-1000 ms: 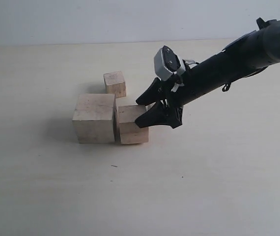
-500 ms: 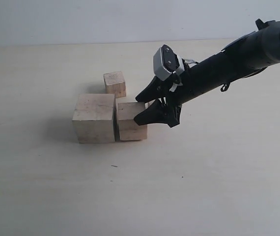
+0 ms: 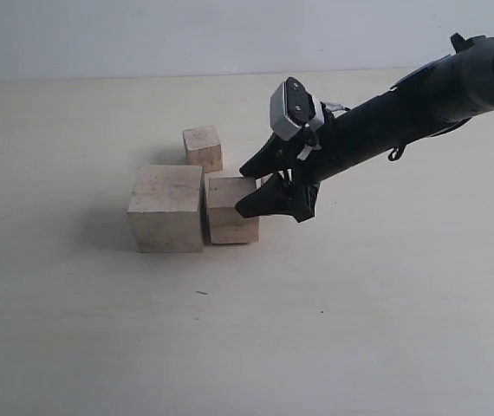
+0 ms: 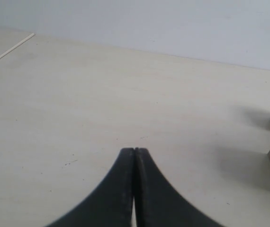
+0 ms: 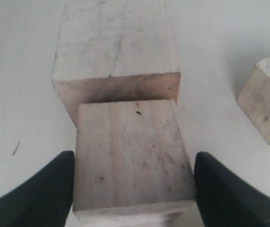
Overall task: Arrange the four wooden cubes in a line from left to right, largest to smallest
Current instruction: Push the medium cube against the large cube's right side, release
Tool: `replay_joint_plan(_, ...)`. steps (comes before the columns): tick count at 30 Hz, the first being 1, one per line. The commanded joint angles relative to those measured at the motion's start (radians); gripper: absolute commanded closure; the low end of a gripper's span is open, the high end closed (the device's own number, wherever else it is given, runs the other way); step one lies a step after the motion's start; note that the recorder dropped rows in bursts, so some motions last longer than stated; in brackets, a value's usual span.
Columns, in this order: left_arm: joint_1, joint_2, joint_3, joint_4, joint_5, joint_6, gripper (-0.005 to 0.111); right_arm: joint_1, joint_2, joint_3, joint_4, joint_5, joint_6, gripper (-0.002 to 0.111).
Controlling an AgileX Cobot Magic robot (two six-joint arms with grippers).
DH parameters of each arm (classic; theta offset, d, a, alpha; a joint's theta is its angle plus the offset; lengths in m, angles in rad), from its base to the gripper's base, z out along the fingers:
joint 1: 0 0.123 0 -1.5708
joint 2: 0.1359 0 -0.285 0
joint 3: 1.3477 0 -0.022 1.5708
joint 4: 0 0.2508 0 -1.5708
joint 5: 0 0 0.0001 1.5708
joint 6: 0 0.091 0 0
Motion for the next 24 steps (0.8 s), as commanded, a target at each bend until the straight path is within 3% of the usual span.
replay_joint_plan(1, 0.001, -0.004, 0.004, 0.001, -0.009, -0.004, 0.107, 0.014, 0.013, 0.002, -0.027, -0.076, -0.013, 0.108)
replay_joint_plan(18, 0.001, -0.004, 0.004, 0.001, -0.009, -0.004, 0.107, 0.049, 0.013, 0.002, -0.046, -0.11, -0.013, 0.107)
replay_joint_plan(24, 0.001, -0.004, 0.004, 0.001, -0.009, -0.004, 0.107, 0.049, 0.013, 0.002, -0.066, -0.094, -0.013, 0.085)
